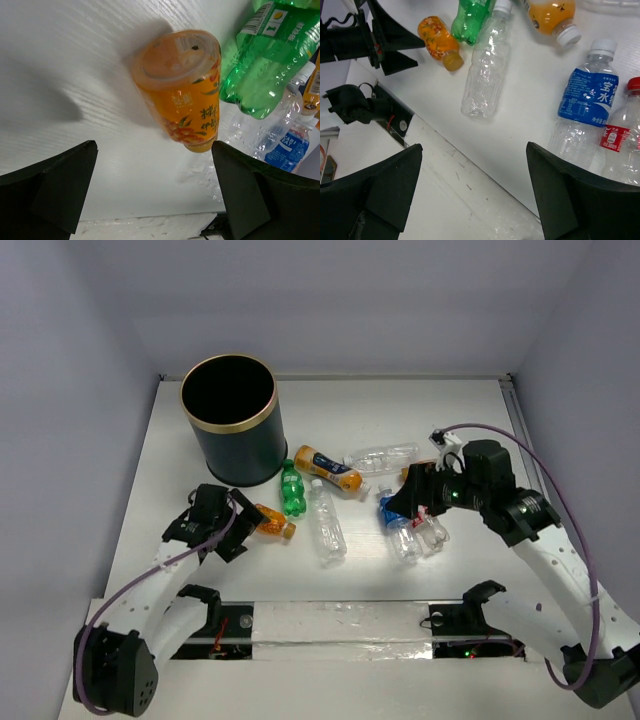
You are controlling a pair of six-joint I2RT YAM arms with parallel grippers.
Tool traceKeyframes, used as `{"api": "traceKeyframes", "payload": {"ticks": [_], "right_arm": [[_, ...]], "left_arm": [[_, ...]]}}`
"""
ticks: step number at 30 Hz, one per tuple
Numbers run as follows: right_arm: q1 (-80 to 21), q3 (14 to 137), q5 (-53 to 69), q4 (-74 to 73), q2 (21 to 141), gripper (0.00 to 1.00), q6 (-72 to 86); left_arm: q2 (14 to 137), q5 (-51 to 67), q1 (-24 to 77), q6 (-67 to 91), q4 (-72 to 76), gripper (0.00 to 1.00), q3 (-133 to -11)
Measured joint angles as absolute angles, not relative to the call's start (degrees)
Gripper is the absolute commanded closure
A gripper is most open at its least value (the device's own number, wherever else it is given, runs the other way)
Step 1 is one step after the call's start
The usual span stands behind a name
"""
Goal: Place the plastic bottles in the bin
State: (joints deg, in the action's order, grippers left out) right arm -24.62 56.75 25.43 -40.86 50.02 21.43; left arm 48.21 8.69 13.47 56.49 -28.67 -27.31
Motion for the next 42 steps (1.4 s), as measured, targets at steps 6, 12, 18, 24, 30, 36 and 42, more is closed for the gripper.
{"api": "traceKeyframes", "payload": {"ticks": [6,12,18,24,30,36,42], "right_arm": [[-28.93,56.01,23.88,-38.76,52.14,0.09,22.39],[-32.86,55.37,22.59,-35.90,54.74,0.08,23.64],[-35.57,53.76,20.69,-31.99,58.76,0.06,25.41],[-36.99,53.58,18.81,-26.06,67.35,0.03,26.44],[-37.21,56.05,16.08,-22.63,79.83,0.02,26.70],[-38.61,60.64,14.20,-19.99,87.77,0.02,27.29],[-41.93,62.19,14.11,-16.10,93.08,0.02,29.50]], "left_arm": [[54.04,6.57,14.70,58.35,-21.54,0.01,-26.92],[61.28,4.78,15.11,58.65,-15.92,0.06,-26.92],[63.40,3.11,15.79,59.27,-12.25,0.24,-26.92],[64.69,1.37,15.81,59.72,-10.48,0.55,-26.92],[60.64,0.12,15.97,59.20,-13.67,0.62,-27.16],[52.60,-0.54,19.11,57.14,-23.77,0.64,-35.86],[48.90,-1.08,22.15,54.96,-32.99,0.64,-53.52]]}}
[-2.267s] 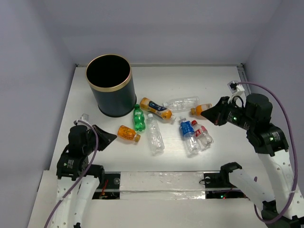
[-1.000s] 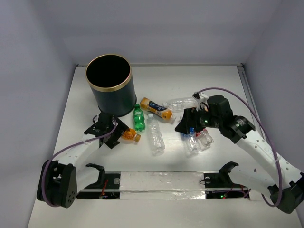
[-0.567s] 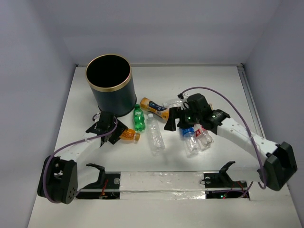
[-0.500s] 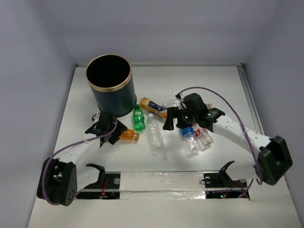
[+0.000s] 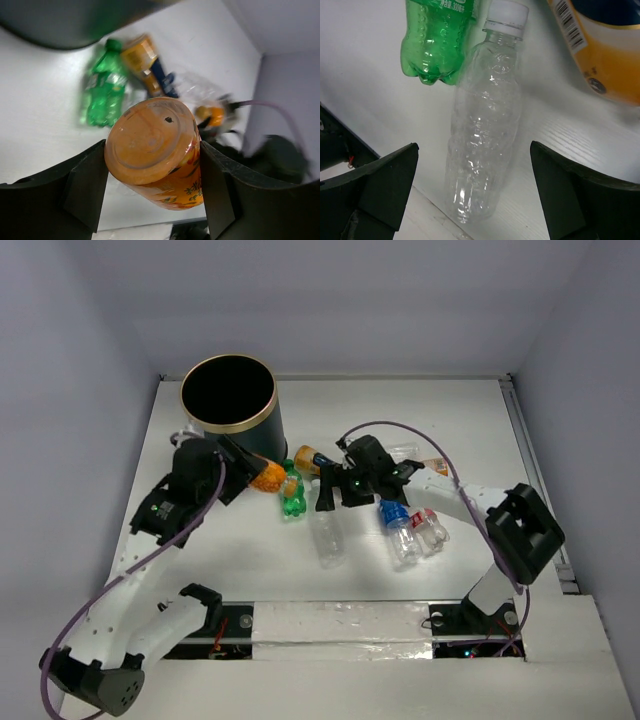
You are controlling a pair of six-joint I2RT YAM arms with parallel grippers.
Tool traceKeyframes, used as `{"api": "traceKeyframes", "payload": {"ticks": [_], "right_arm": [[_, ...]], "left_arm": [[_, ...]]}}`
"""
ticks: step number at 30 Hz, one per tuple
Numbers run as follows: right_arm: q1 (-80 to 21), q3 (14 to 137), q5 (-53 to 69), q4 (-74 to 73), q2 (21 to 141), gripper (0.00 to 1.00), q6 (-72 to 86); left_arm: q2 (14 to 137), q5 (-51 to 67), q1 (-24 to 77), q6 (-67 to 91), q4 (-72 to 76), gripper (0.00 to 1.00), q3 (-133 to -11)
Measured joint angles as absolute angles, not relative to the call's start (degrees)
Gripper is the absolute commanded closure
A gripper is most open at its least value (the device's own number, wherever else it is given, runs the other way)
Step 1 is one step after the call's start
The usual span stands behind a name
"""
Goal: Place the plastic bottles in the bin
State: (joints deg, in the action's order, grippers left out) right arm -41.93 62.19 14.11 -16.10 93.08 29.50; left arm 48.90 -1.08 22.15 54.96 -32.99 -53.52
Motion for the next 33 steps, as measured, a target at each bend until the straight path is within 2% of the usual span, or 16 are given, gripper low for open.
{"api": "traceKeyframes", "payload": {"ticks": [8,11,12,15,16,20,23,25,26,27,30,33], "right_arm": [[-43.94,61.91,13.80,-11.92,99.42,0.06,33.45],[-43.97,60.75,13.39,-10.63,99.48,0.10,34.24],[-43.97,60.25,13.26,-10.07,99.48,0.15,34.39],[-43.94,58.85,12.71,-8.97,99.48,0.22,34.79],[-43.97,58.41,12.49,-8.62,99.48,0.29,34.85],[-43.92,56.47,12.10,-6.83,98.85,0.38,35.40],[-44.01,54.24,11.64,-7.11,96.03,0.40,35.62],[-44.03,52.84,11.11,-8.21,92.73,0.41,35.77],[-44.03,52.40,10.85,-8.97,90.54,0.41,35.79],[-44.03,52.05,10.59,-9.87,88.14,0.41,35.81],[-44.14,52.21,9.52,-12.32,79.24,0.42,35.81],[-44.34,56.03,7.99,-16.45,72.12,0.42,35.55]], "left_arm": [[61.78,-10.87,21.69,45.28,-39.48,0.64,-92.38],[67.68,-13.43,18.85,41.06,-39.22,0.64,-101.73],[69.19,-14.26,17.56,39.51,-38.87,0.64,-103.31],[74.65,-15.88,13.85,36.86,-38.52,0.65,-106.39],[76.73,-16.60,13.10,35.88,-38.28,0.65,-106.65],[84.75,-19.53,12.21,32.53,-38.41,0.65,-106.65],[89.17,-21.41,12.10,30.33,-38.39,0.62,-106.63],[90.52,-22.57,12.08,29.15,-38.26,0.51,-106.50],[90.83,-23.07,12.01,28.49,-38.15,0.40,-106.48],[90.91,-23.49,11.97,27.99,-37.80,0.21,-106.45],[90.80,-24.18,11.88,26.83,-35.90,0.11,-106.43],[90.78,-23.68,11.88,26.39,-34.52,0.10,-106.45]]}}
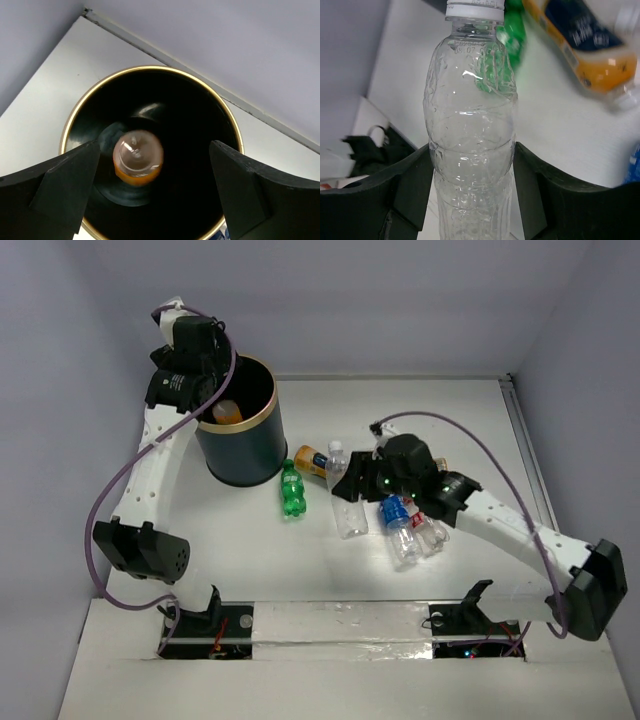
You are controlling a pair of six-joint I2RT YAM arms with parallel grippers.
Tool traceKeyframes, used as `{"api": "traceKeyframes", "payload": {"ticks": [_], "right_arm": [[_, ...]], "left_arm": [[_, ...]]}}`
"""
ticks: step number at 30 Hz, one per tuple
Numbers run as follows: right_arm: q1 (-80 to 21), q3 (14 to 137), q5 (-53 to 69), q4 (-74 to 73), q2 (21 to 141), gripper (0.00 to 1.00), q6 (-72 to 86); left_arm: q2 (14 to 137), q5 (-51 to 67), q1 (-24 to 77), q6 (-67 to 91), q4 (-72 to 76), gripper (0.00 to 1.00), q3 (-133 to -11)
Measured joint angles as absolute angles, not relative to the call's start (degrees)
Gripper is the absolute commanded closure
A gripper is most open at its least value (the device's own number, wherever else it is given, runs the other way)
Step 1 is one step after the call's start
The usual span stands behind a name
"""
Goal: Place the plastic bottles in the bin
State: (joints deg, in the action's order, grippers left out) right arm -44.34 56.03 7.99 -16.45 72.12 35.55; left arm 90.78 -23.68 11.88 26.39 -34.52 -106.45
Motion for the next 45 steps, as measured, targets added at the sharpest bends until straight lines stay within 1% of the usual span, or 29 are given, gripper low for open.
{"api": "traceKeyframes", "payload": {"ticks": [3,5,6,8,10,11,13,15,17,21,23,26,27,30,34,36,37,38,41,45], "right_arm": [[-44.34,64.84,6.35,-20.03,70.22,0.42,34.70],[-44.34,71.77,5.19,-21.12,70.81,0.42,33.91],[-44.34,75.29,4.67,-21.93,71.40,0.42,33.41],[-44.34,83.68,3.51,-23.24,73.93,0.42,32.36],[-44.34,91.92,2.68,-23.86,77.23,0.42,31.62],[-44.34,96.07,2.31,-23.75,79.29,0.42,31.27],[-44.34,102.63,1.30,-23.03,83.09,0.42,31.00],[-44.34,110.04,0.23,-21.50,88.53,0.41,31.03],[-44.34,115.09,-0.54,-19.42,93.71,0.41,31.33],[-44.34,121.97,-1.80,-14.24,104.44,0.40,33.28],[-44.34,125.71,-2.68,-12.36,109.91,0.40,34.61],[-44.34,134.34,-4.29,-11.64,119.02,0.40,36.40],[-44.34,136.88,-4.82,-11.25,121.56,0.40,36.95],[-44.34,140.92,-6.33,-10.22,126.69,0.40,38.65],[-44.34,142.78,-8.38,-9.76,129.75,0.38,40.34],[-44.38,142.78,-8.75,-9.76,130.21,0.29,40.29],[-44.42,142.78,-8.82,-9.67,130.34,0.16,39.77],[-44.56,142.78,-8.86,-9.65,130.45,0.11,39.24],[-45.41,142.78,-9.28,-9.82,130.63,0.01,36.25],[-46.54,142.47,-9.50,-9.76,130.52,0.00,33.36]], "left_arm": [[90.65,-21.93,11.86,26.30,-34.09,0.11,-106.45],[90.00,-20.60,11.88,26.17,-34.02,0.14,-106.32],[89.03,-19.68,11.88,26.13,-33.39,0.19,-105.38],[85.21,-17.93,11.88,26.00,-32.32,0.26,-101.47],[79.33,-15.92,11.88,26.15,-31.22,0.43,-95.39],[76.09,-14.94,11.88,26.28,-31.20,0.48,-92.53],[68.71,-12.56,11.90,26.76,-30.24,0.59,-85.71],[62.37,-10.46,11.90,27.14,-30.41,0.67,-80.36],[56.80,-8.01,12.08,28.01,-30.09,0.69,-74.59],[49.06,-1.96,13.98,31.05,-30.87,0.68,-63.02],[46.87,1.23,15.29,32.93,-30.87,0.66,-57.45],[45.78,4.80,16.97,35.62,-31.14,0.61,-50.68],[46.11,5.58,17.28,36.27,-31.16,0.53,-49.34],[46.87,6.90,17.72,37.69,-31.09,0.37,-46.33],[47.59,7.62,18.26,38.72,-28.77,0.26,-44.60],[48.88,8.08,18.52,39.09,-26.70,0.23,-43.20],[49.56,8.21,18.65,39.20,-25.87,0.20,-42.48],[50.41,8.34,18.65,39.31,-25.17,0.19,-41.74],[52.99,8.62,18.68,39.48,-23.42,0.18,-40.38],[57.23,8.82,19.27,39.38,-20.49,0.17,-40.21]]}}
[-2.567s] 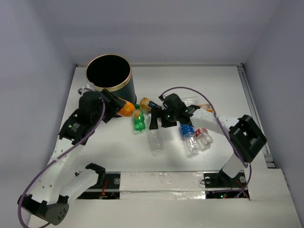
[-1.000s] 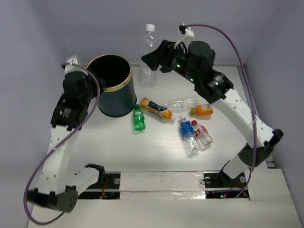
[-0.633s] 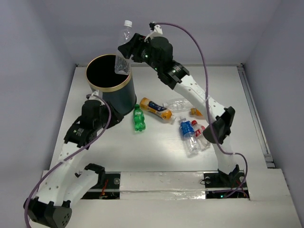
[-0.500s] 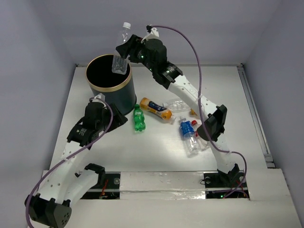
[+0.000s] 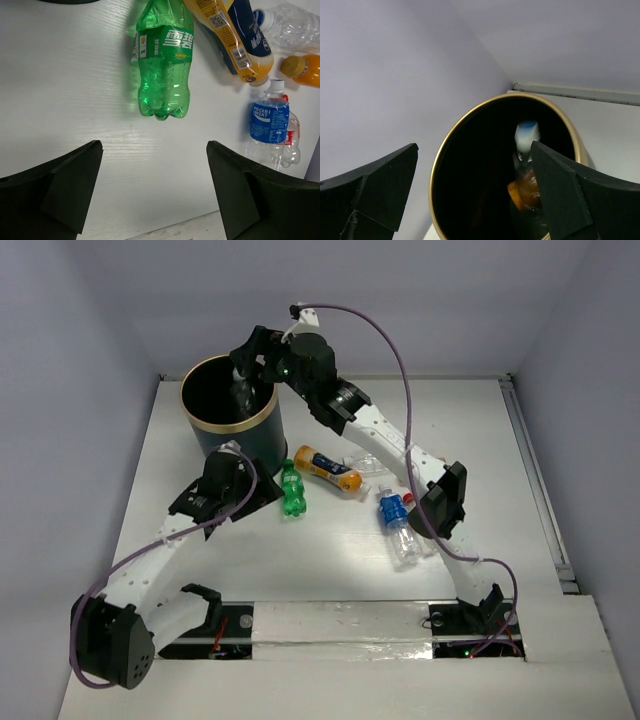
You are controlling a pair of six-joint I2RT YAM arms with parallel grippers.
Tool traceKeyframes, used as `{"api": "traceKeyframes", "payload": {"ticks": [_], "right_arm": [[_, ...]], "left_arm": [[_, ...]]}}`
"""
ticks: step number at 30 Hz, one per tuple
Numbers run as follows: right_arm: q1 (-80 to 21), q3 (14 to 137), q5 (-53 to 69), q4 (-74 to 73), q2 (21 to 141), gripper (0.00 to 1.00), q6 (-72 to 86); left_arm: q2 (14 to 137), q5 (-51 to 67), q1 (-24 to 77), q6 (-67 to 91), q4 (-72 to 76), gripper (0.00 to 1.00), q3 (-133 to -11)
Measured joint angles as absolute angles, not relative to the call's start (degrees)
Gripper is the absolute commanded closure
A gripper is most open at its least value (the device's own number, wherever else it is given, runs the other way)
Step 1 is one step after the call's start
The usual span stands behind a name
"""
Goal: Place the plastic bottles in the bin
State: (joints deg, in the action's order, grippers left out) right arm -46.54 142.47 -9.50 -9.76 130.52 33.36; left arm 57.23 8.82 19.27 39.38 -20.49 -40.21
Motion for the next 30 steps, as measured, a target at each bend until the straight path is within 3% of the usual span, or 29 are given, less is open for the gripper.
{"api": "traceKeyframes", "payload": {"ticks": [3,5,8,10,13,16,17,19,20,24,28,30], "right_arm": [[-46.98,141.60,-9.58,-9.91,129.88,0.01,31.29],[-47.20,139.17,-9.82,-9.96,128.03,0.30,29.91],[-47.24,128.38,-10.13,-9.80,120.16,0.93,28.16],[-47.24,119.33,-10.24,-9.96,112.49,0.97,28.12],[-47.13,101.32,-10.07,-8.64,96.40,0.92,27.81],[-47.00,84.25,-9.93,-8.64,79.13,0.75,28.53],[-47.00,79.15,-9.93,-9.15,73.47,0.57,28.99],[-47.00,70.11,-10.15,-10.22,64.36,0.34,30.44],[-47.00,65.54,-10.37,-11.94,59.53,0.18,31.55],[-46.98,53.06,-11.60,-23.03,49.01,0.07,36.95],[-46.96,45.69,-11.68,-32.64,46.50,0.04,41.74],[-46.96,44.21,-11.81,-35.64,47.18,0.03,43.16]], "left_arm": [[61.25,8.58,20.43,38.96,-18.72,0.16,-40.56],[64.12,8.01,21.47,38.50,-17.63,0.16,-41.28],[68.12,7.20,22.46,38.04,-15.79,0.15,-42.37],[70.67,6.59,22.87,37.82,-14.37,0.13,-42.98],[74.46,5.28,23.83,37.54,-13.06,0.11,-43.70],[77.97,3.99,24.51,36.91,-12.86,0.10,-45.17],[79.13,3.53,24.71,36.67,-12.80,0.10,-45.91],[81.23,2.26,24.99,36.21,-12.64,0.11,-47.55],[82.19,1.74,25.08,35.99,-12.49,0.10,-48.34],[86.06,-0.23,25.19,35.35,-11.40,0.16,-50.96],[87.55,-0.95,25.34,35.81,-10.04,0.42,-51.24],[87.55,-1.10,25.80,36.14,-8.95,0.48,-51.24]]}}
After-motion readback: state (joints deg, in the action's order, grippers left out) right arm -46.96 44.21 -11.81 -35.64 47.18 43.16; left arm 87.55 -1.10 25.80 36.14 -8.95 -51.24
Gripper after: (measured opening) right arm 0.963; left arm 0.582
